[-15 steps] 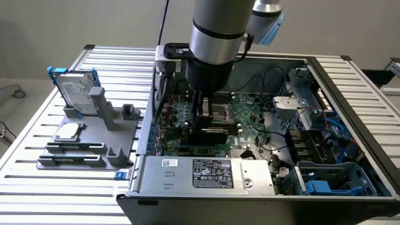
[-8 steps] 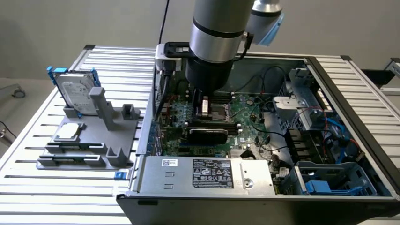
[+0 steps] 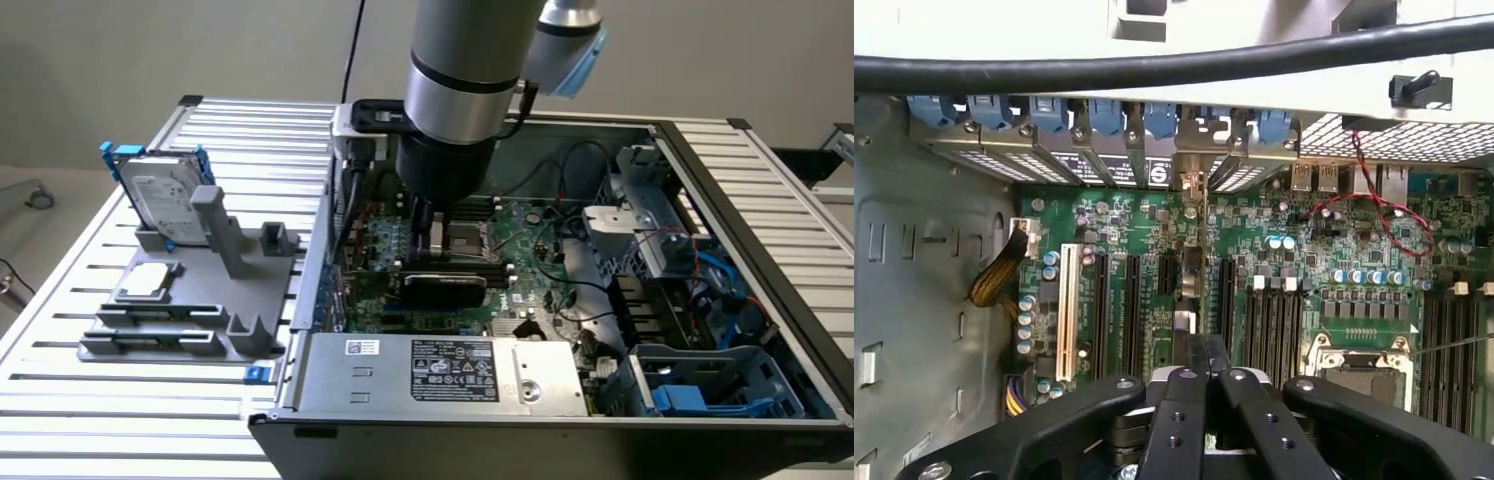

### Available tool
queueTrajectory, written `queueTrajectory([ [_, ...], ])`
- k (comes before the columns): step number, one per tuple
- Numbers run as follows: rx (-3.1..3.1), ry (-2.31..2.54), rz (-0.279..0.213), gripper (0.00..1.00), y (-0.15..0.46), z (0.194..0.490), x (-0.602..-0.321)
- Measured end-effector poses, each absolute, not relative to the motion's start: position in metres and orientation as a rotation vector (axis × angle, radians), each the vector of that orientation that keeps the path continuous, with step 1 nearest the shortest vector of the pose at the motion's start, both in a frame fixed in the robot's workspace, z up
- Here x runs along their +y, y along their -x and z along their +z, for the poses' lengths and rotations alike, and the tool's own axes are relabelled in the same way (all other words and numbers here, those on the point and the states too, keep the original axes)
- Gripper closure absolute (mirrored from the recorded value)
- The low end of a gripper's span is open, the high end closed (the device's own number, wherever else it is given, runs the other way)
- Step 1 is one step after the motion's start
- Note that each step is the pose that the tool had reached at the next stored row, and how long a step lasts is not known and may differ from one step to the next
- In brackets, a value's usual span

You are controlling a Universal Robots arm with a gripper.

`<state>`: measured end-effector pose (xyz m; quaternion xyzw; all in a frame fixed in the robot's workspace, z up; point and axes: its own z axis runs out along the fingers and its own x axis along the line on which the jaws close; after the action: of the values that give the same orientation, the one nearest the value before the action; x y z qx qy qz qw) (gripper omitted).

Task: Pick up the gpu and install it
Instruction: 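Insert the gpu into the slot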

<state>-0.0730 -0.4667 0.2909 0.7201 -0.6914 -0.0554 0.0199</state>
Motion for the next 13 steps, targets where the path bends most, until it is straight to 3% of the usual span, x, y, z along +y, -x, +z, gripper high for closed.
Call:
queueTrajectory([
  [13,-2.142,-2.228,-0.161,0.89,0.074,0.278,-0.463],
])
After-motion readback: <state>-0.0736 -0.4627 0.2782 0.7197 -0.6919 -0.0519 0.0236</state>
